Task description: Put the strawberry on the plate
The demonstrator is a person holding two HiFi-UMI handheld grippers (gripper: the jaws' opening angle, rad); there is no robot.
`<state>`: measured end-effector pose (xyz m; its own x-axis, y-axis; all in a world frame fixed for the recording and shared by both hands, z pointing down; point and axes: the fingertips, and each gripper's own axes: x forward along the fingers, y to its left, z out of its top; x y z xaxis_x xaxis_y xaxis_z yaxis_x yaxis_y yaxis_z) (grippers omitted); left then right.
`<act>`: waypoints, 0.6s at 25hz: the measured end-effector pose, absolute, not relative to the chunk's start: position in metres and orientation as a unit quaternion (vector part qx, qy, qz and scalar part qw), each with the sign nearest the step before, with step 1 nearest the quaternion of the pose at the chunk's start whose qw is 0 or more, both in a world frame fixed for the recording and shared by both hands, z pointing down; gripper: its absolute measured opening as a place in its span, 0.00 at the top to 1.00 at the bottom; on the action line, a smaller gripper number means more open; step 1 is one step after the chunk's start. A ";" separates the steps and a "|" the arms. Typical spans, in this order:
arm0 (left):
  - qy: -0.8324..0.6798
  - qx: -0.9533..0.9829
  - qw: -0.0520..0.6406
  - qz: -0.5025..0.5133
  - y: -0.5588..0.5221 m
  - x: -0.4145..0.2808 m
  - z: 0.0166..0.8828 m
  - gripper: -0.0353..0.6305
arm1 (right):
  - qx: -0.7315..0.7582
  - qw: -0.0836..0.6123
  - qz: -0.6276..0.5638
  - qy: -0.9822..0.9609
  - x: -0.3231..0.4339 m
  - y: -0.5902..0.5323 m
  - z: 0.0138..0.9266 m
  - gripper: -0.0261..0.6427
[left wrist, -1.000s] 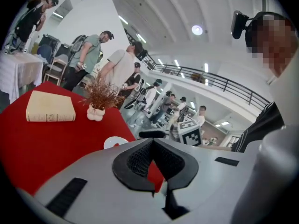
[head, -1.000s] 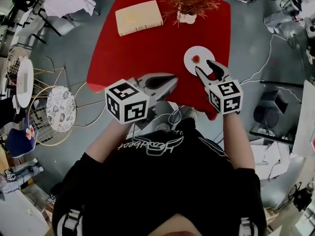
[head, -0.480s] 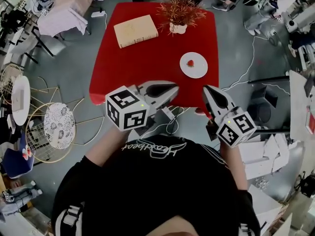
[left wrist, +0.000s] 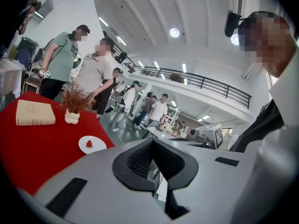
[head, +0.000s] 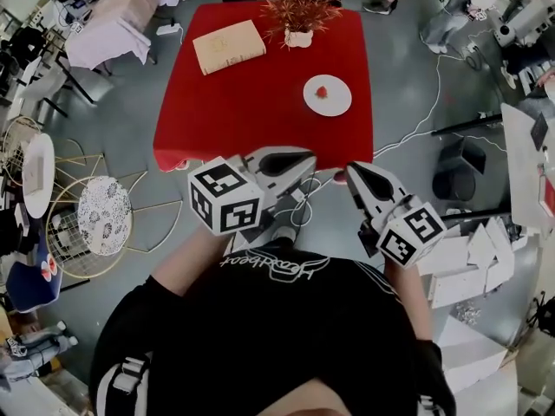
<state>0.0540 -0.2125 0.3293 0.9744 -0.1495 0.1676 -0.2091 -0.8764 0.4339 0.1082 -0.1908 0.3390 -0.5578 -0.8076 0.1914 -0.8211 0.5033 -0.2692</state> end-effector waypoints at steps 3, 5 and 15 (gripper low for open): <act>-0.089 0.968 0.226 0.067 -0.176 0.061 0.328 0.94 | 0.472 0.010 0.164 -0.866 0.113 -0.154 0.336 0.95; -0.086 0.969 0.220 0.067 -0.154 0.064 0.326 0.94 | 0.474 0.003 0.158 -0.866 0.114 -0.133 0.332 0.95; -0.084 0.974 0.200 0.068 -0.082 0.066 0.310 0.94 | 0.468 -0.009 0.135 -0.873 0.111 -0.067 0.315 0.95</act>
<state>0.0663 -0.0819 0.3096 0.9769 -0.1359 0.1651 -0.1899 -0.9064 0.3774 0.1106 -0.0674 0.3152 -0.5614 -0.8200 0.1118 -0.8153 0.5248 -0.2447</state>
